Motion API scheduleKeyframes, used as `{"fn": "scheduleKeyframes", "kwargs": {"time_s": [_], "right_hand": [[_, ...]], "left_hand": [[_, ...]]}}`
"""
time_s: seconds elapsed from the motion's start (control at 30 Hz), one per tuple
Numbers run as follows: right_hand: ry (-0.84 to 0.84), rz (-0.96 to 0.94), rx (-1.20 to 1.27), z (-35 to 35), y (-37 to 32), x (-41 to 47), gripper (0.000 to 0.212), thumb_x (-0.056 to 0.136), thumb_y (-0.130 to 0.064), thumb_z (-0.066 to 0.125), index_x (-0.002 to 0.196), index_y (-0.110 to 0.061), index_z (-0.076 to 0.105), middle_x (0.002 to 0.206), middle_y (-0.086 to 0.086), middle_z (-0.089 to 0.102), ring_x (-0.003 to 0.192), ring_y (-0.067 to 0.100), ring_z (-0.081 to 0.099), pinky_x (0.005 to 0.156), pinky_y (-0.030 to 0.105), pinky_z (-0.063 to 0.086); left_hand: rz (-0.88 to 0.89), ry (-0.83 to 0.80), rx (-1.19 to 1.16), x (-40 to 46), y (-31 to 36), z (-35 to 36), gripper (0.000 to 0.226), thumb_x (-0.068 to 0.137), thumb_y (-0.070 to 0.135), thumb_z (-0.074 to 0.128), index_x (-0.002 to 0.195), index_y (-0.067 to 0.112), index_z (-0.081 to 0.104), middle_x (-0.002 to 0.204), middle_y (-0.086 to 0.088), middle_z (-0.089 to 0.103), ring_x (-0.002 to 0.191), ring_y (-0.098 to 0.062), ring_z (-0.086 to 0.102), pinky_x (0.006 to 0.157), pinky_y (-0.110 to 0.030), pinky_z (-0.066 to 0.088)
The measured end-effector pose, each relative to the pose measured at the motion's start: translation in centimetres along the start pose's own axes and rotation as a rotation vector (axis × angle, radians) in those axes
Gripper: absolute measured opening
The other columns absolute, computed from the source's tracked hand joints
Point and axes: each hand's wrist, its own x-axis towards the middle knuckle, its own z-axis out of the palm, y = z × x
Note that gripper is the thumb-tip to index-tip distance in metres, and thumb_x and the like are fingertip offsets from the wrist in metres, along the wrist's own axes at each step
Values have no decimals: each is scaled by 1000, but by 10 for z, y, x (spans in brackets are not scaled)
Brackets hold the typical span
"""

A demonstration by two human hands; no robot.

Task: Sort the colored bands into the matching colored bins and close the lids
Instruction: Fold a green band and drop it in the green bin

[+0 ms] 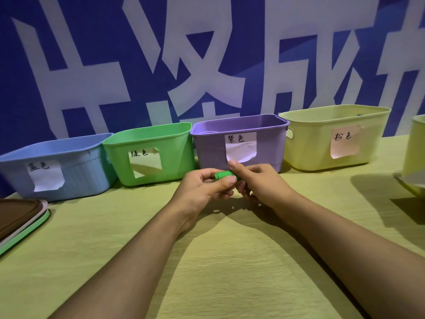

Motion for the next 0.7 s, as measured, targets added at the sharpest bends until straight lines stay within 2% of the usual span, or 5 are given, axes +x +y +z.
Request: {"fn": "scheduleKeyframes", "kwargs": {"time_s": [0.2,0.33,0.47,0.6,0.7], "right_hand": [[27,-11,-24,-2,-1,2,52,97,-54,61,68,-11,66,56,-1,56,49,9,46,50,17,38],[24,-35,-11,-2,1,3,53,96,-55,62,71,-9,70,58,1,57,55,14,47,61,29,38],[36,-59,7,-3,0,2,53,97,-53,61,76,-7,71,58,0,57,56,12,48,62,29,39],[-15,-15,74,-3,2,0,49,99,-54,57,78,-12,71,65,0,61,62,14,52,62,30,37],[-39,26,138,-3,3,0,43,97,-52,62,92,-12,76,84,0,74,70,16,57,67,36,38]], "left_hand": [[-14,30,-32,2,1,2,36,79,32,76,97,1,76,84,-13,75,73,-18,70,68,-22,58],[27,40,-5,5,1,1,26,85,24,72,95,0,75,82,-13,75,71,-17,69,69,-21,58],[52,34,44,7,4,-1,14,95,11,67,99,0,74,81,-12,75,72,-16,69,70,-21,58],[41,57,13,5,3,1,15,94,14,69,101,2,74,80,-8,75,72,-14,68,71,-22,58],[33,112,-6,4,1,0,22,91,22,73,106,5,74,86,-7,78,77,-14,70,75,-23,57]]}}
